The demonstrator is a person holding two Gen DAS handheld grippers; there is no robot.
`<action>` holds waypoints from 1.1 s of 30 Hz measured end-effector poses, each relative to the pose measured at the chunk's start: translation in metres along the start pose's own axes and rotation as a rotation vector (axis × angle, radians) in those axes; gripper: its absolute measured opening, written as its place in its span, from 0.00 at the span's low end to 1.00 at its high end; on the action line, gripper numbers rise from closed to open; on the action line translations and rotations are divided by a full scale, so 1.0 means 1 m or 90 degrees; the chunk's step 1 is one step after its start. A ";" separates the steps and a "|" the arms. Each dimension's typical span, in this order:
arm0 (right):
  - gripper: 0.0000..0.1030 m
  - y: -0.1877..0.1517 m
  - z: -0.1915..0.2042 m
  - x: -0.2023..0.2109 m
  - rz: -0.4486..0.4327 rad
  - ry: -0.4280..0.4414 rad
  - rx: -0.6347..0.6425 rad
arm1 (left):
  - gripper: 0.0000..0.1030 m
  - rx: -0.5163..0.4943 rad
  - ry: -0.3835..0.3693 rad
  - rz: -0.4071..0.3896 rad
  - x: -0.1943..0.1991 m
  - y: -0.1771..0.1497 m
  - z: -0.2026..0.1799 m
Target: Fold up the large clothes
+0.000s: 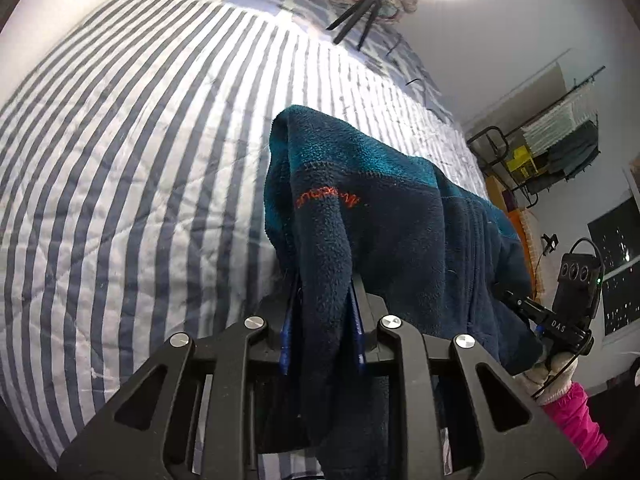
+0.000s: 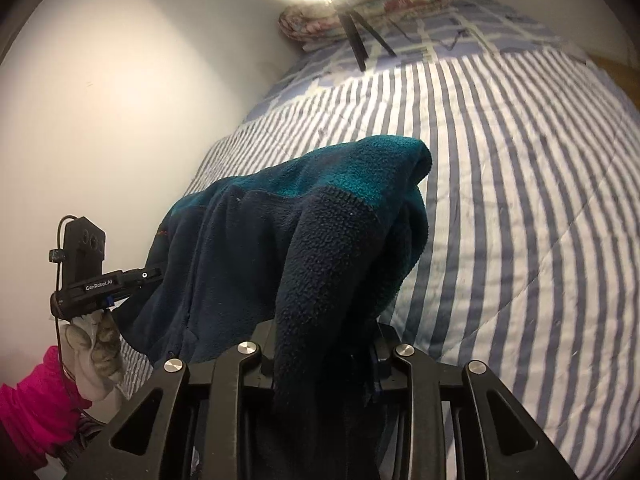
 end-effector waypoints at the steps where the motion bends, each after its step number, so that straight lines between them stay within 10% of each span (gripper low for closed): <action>1: 0.29 0.002 -0.004 0.002 -0.005 -0.001 -0.001 | 0.20 -0.005 -0.002 -0.001 -0.001 0.002 -0.004; 33: 0.28 0.217 -0.242 0.065 -0.167 -0.266 0.027 | 0.20 -0.150 -0.099 -0.057 -0.226 0.177 -0.237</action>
Point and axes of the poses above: each gripper's, at about its wrist camera, not at the fingertips, and x roughly against the way its jaws point, z to its left, y to its top, the point moved 7 cm from there along -x, roughly the way its jaws point
